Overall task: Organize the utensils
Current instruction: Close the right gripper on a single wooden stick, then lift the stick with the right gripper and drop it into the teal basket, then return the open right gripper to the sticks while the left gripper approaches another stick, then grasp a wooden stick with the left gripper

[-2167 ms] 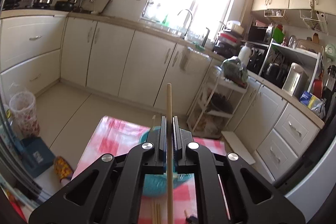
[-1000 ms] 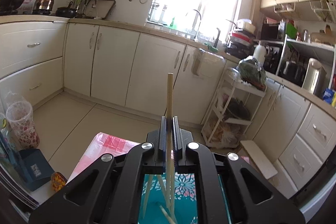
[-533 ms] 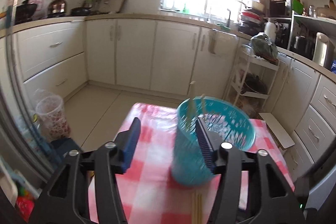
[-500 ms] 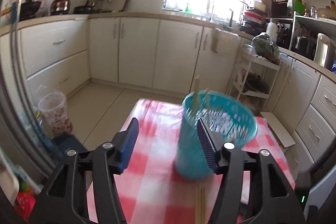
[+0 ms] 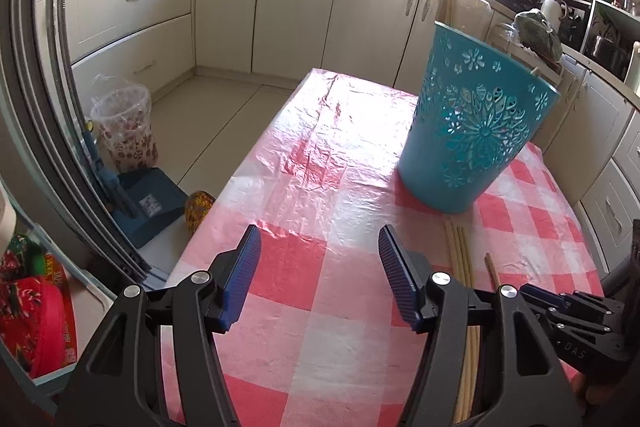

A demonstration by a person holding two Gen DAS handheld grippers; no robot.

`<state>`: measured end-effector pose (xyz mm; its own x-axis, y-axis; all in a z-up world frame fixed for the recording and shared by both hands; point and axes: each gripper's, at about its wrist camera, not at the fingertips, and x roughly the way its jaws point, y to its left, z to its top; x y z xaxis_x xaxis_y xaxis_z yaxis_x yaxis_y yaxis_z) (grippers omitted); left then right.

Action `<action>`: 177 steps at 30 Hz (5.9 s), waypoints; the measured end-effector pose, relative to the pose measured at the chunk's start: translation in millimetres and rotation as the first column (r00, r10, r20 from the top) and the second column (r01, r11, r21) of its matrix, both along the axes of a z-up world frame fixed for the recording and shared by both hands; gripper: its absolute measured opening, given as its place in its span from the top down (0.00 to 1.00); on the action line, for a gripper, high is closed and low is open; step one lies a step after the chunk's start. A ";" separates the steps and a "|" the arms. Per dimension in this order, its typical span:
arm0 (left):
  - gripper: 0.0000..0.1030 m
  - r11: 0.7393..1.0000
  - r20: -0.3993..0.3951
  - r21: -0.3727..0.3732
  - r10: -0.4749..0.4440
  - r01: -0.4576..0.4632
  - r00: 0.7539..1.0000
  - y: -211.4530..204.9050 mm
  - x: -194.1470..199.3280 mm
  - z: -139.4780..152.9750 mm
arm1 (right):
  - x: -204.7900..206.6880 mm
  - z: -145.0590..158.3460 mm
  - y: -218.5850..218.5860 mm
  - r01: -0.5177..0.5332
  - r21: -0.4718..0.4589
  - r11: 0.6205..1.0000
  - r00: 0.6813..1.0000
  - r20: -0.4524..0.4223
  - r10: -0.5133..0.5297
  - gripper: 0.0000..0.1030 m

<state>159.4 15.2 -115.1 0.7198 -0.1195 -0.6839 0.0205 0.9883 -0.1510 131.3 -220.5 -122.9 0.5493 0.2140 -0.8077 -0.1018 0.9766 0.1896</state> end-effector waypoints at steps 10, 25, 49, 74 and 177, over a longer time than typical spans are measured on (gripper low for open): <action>0.43 1.000 -0.052 -0.018 0.014 -0.015 0.999 -4.9 23.1 -24.5 | 6.6 -1.1 25.2 -0.050 -0.027 0.998 0.999 -0.019 0.050 0.80; 0.42 0.999 -0.068 -0.039 0.003 -0.006 0.998 -4.7 24.7 -30.4 | 6.7 5.9 13.7 -0.036 -0.021 0.999 0.999 -0.010 0.035 0.95; 0.38 0.999 -0.066 -0.047 -0.016 0.013 0.998 -5.7 24.4 -31.8 | 151.5 194.0 -9.9 -0.010 0.296 0.955 0.815 0.555 -0.164 0.95; 0.32 0.999 -0.016 0.024 0.025 -0.025 1.000 -5.0 -1.2 -7.8 | -39.2 88.5 -32.0 0.105 0.157 0.982 0.937 0.314 -0.150 0.69; 0.94 0.969 -0.298 0.083 -0.197 0.231 0.934 -94.5 55.3 -27.4 | 13.4 -6.9 -35.0 -0.005 0.060 0.998 1.000 0.019 0.004 0.92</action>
